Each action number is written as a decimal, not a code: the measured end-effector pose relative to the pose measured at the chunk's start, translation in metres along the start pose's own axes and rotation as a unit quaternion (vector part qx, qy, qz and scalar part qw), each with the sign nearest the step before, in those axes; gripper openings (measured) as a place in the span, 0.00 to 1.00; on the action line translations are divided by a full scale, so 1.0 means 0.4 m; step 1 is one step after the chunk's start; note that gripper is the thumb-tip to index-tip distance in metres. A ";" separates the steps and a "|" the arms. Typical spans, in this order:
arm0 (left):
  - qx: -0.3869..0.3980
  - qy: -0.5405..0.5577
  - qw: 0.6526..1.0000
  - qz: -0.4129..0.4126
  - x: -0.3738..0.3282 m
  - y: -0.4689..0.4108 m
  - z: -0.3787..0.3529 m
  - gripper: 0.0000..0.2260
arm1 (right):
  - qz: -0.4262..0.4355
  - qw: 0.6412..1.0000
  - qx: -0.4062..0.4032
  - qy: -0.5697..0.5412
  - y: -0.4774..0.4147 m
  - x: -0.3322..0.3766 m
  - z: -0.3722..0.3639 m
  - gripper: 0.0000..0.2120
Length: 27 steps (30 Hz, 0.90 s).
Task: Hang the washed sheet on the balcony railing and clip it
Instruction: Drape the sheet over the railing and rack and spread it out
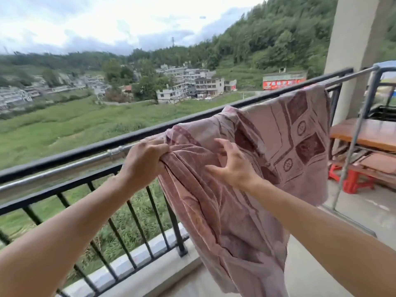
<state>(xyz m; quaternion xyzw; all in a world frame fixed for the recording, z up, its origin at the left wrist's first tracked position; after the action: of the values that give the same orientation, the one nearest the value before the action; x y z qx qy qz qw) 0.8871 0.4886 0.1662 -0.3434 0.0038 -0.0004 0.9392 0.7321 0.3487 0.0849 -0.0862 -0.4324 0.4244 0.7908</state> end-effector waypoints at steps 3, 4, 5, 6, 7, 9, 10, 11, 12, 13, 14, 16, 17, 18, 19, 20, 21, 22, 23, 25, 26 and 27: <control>-0.013 -0.012 1.000 0.005 0.037 0.071 0.064 0.12 | 0.038 0.996 -0.046 0.073 -0.037 0.079 -0.030 0.39; -0.025 -0.021 0.999 0.003 0.048 0.101 0.095 0.08 | 0.042 0.994 -0.035 0.091 -0.049 0.104 -0.050 0.37; -0.035 -0.029 0.999 0.001 0.054 0.128 0.113 0.04 | 0.037 0.994 -0.020 0.104 -0.060 0.113 -0.068 0.32; -0.040 -0.038 0.998 0.002 0.063 0.159 0.134 0.04 | 0.033 0.993 -0.004 0.114 -0.069 0.134 -0.091 0.24; -0.034 -0.045 0.998 0.005 0.079 0.194 0.150 0.05 | 0.028 0.992 0.016 0.124 -0.075 0.158 -0.121 0.17; -0.018 -0.042 0.999 0.006 0.116 0.254 0.165 0.05 | 0.008 0.991 0.057 0.119 -0.072 0.188 -0.183 0.12; -0.009 -0.039 0.999 0.016 0.145 0.281 0.171 0.05 | -0.006 0.992 0.072 0.105 -0.064 0.200 -0.215 0.11; -0.003 -0.035 0.999 0.036 0.178 0.303 0.178 0.07 | -0.019 0.993 0.080 0.088 -0.054 0.204 -0.242 0.11; 0.001 -0.031 0.998 0.060 0.213 0.320 0.183 0.09 | -0.028 0.994 0.078 0.071 -0.044 0.209 -0.259 0.09; 0.005 -0.023 0.996 0.091 0.245 0.332 0.190 0.10 | -0.032 0.995 0.072 0.057 -0.036 0.209 -0.271 0.08; 0.004 -0.010 0.991 0.130 0.278 0.337 0.192 0.10 | -0.033 0.996 0.067 0.049 -0.031 0.205 -0.275 0.06; 0.023 0.060 0.967 0.247 0.335 0.324 0.171 0.11 | -0.027 0.997 0.056 0.046 -0.027 0.197 -0.268 0.04; 0.035 0.129 0.938 0.319 0.355 0.311 0.153 0.15 | -0.023 0.997 0.049 0.049 -0.022 0.191 -0.257 0.04; 0.048 0.212 0.897 0.385 0.366 0.300 0.121 0.20 | -0.024 0.997 0.042 0.055 -0.013 0.185 -0.245 0.06; 0.063 0.293 0.848 0.437 0.362 0.288 0.086 0.22 | -0.025 0.997 0.037 0.055 -0.002 0.177 -0.232 0.08; 0.075 0.359 0.804 0.469 0.348 0.274 0.049 0.22 | -0.027 0.998 0.034 0.051 0.011 0.171 -0.217 0.09; 0.072 0.407 0.769 0.488 0.325 0.262 0.021 0.20 | -0.028 0.998 0.033 0.045 0.022 0.163 -0.202 0.10; 0.050 0.441 0.745 0.499 0.304 0.251 -0.001 0.17 | -0.028 0.998 0.032 0.045 0.033 0.160 -0.185 0.10; 0.015 0.450 0.742 0.497 0.282 0.240 -0.004 0.15 | -0.028 0.998 0.032 0.049 0.040 0.157 -0.167 0.10; -0.040 0.407 0.794 0.449 0.246 0.217 0.030 0.17 | -0.030 0.997 0.030 0.062 0.045 0.159 -0.133 0.09; -0.060 0.386 0.818 0.422 0.237 0.207 0.055 0.19 | -0.033 0.997 0.026 0.070 0.042 0.158 -0.116 0.07; -0.079 0.376 0.832 0.401 0.232 0.197 0.085 0.19 | -0.033 0.996 0.021 0.080 0.036 0.161 -0.101 0.04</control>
<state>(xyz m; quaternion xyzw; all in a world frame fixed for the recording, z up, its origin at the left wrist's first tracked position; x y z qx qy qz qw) 0.9802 0.5705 0.1409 -0.3583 0.4939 0.2476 0.7526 0.7711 0.4151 0.0923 -0.0888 -0.3618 0.3988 0.8379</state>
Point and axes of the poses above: each hand's wrist, its own y-axis away from the middle knuckle, its own z-axis out of the back of the hand, x = y × z, the point moved 7 cm from there along -y, towards the middle knuckle, and after that the axes turned 7 degrees about z, right-handed, at the moved point
